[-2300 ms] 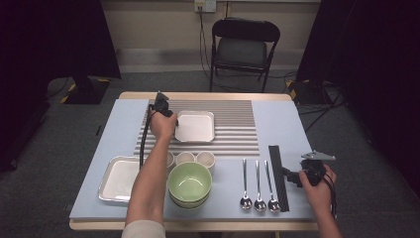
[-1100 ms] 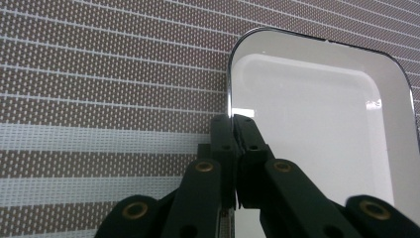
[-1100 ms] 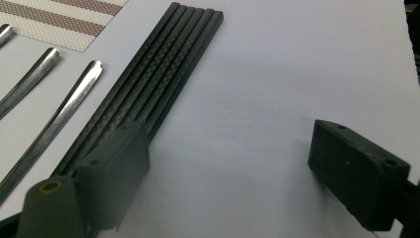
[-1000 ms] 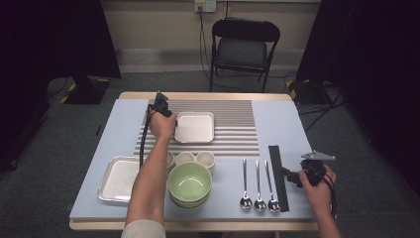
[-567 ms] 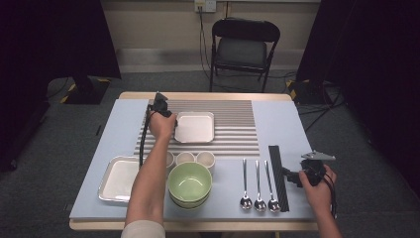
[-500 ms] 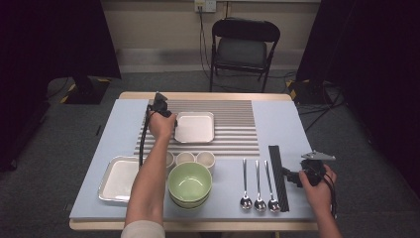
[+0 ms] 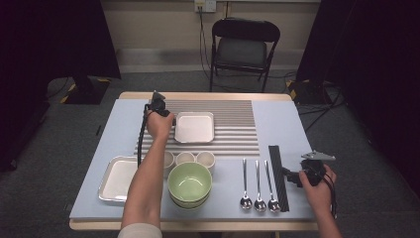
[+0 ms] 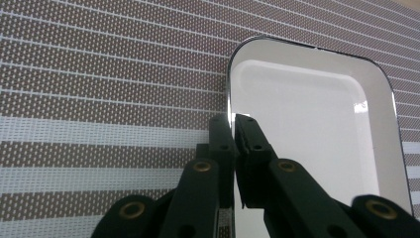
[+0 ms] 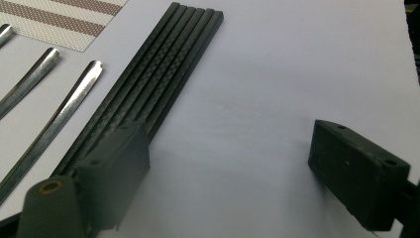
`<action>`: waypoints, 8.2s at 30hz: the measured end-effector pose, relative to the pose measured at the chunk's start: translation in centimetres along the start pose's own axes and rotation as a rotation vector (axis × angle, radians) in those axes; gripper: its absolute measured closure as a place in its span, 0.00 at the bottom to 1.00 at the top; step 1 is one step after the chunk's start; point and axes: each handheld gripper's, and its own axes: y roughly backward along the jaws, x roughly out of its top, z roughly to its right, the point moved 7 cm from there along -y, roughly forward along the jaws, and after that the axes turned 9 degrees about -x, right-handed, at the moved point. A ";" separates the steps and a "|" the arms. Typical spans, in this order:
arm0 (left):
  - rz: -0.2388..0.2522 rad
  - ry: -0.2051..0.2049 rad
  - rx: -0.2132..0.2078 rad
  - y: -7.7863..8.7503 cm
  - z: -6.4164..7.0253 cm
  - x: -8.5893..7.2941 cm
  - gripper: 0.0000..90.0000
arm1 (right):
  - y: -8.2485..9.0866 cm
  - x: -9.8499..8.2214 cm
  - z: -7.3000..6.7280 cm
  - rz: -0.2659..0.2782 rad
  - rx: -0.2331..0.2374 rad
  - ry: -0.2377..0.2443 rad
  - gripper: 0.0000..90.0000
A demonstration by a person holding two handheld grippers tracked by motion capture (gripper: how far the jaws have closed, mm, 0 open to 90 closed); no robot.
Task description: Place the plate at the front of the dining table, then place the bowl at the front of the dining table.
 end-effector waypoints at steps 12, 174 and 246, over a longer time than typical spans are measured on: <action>0.018 0.003 -0.019 0.3 0.4 0.1 0.91 | 0.0 0.0 0.0 0.000 0.000 0.002 0.17; 0.021 -0.295 -0.245 8.0 -0.1 -4.2 0.24 | 0.0 0.0 0.0 0.000 -0.002 0.005 0.16; 0.023 -0.302 -0.202 12.1 -3.3 -7.4 0.25 | 0.0 0.0 0.0 0.001 -0.003 0.006 0.17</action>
